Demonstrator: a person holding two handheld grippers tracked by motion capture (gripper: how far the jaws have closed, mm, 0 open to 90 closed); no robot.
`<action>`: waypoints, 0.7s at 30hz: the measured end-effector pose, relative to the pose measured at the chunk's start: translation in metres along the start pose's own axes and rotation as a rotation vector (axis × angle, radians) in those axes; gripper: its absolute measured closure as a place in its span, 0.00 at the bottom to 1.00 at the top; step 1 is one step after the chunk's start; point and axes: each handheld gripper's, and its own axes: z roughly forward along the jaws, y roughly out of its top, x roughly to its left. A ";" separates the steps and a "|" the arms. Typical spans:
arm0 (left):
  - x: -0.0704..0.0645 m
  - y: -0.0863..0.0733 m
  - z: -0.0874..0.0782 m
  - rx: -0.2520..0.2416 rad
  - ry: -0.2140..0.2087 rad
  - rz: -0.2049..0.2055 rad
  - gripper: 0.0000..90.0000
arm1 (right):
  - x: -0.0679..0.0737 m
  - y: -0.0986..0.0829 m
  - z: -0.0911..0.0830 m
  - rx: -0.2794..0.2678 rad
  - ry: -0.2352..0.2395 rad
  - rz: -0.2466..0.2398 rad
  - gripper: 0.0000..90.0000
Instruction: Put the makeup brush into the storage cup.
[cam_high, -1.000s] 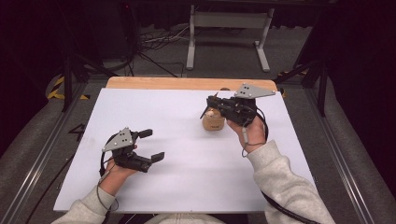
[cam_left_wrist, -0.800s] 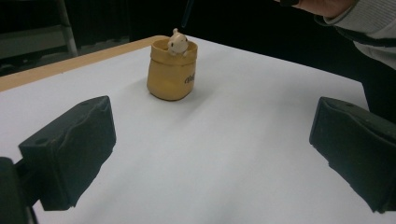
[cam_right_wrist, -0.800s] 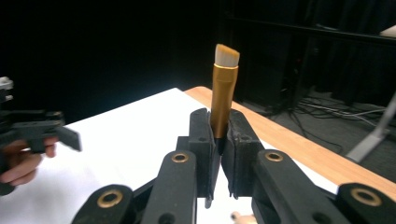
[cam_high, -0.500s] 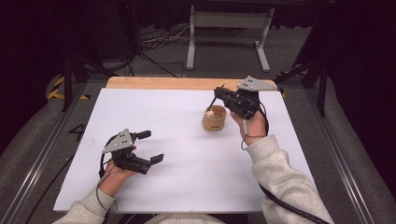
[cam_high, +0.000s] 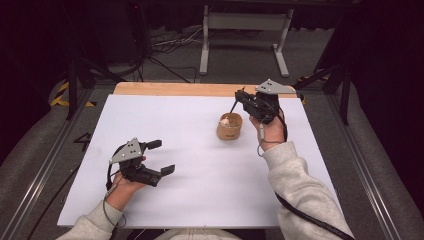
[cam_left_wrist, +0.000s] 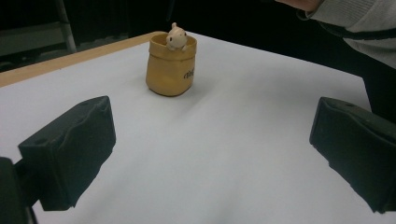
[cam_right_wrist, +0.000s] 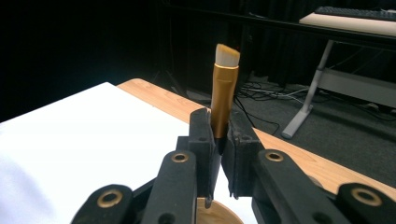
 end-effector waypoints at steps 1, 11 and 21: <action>0.000 0.000 0.000 -0.001 0.001 -0.004 0.01 | -0.001 -0.001 0.001 0.003 -0.004 0.004 0.92; 0.003 -0.003 -0.004 -0.010 0.007 -0.014 0.01 | -0.002 -0.014 0.012 0.031 0.010 0.007 0.92; 0.002 -0.005 -0.010 -0.017 0.018 -0.019 0.01 | -0.003 -0.026 0.022 0.065 0.018 0.021 0.92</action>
